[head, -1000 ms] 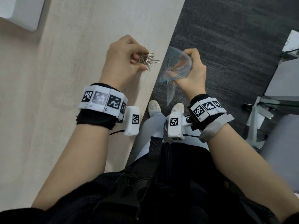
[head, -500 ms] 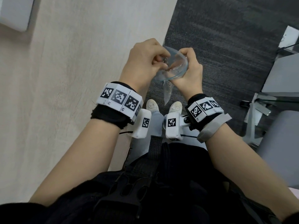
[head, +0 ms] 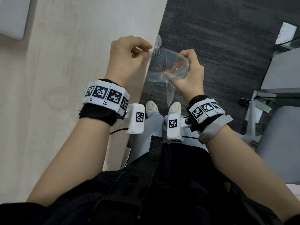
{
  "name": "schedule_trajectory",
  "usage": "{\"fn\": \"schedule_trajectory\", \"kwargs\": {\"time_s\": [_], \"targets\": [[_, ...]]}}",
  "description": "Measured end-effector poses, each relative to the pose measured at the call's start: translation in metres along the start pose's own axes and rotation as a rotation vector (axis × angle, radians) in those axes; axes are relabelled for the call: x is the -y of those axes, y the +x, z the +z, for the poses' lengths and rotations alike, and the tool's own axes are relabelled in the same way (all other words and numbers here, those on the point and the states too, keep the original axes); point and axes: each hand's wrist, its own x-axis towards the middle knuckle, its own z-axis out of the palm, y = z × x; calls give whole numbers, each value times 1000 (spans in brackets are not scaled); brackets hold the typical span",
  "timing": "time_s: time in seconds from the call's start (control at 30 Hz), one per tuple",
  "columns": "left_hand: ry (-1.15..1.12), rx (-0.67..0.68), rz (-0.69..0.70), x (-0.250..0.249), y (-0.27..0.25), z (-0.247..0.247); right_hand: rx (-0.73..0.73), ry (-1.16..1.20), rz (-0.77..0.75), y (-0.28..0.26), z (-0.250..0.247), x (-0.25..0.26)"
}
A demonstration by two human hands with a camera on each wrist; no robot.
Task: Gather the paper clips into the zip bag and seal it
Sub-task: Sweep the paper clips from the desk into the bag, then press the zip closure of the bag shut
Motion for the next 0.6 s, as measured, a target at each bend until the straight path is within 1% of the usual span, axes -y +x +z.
{"fn": "schedule_trajectory", "kwargs": {"time_s": [0.07, 0.13, 0.17, 0.23, 0.27, 0.3, 0.33, 0.37, 0.47, 0.6], "targets": [[21, 23, 2, -5, -1, 5, -5, -10, 13, -2, -7, -1], [40, 105, 7, -12, -4, 10, -17, -24, 16, -4, -16, -3], [62, 190, 15, -17, -5, 12, -24, -30, 19, -5, -21, -4], [138, 403, 39, -27, -7, 18, -43, -40, 24, -5, -32, -6], [188, 491, 53, -32, -8, 22, -53, -42, 27, -5, -38, -7], [244, 547, 74, -36, -9, 27, -65, -41, 31, -5, -44, -6], [288, 562, 102, -41, -10, 32, -78, -40, 31, -4, -50, -6], [305, 545, 127, -46, -11, 36, -90, -40, 29, -4, -57, -5], [251, 438, 143, -66, -13, 45, -136, -16, 21, -6, -74, 2], [198, 397, 174, -97, -16, 46, -188, -14, -9, -5, -95, 15]]}}
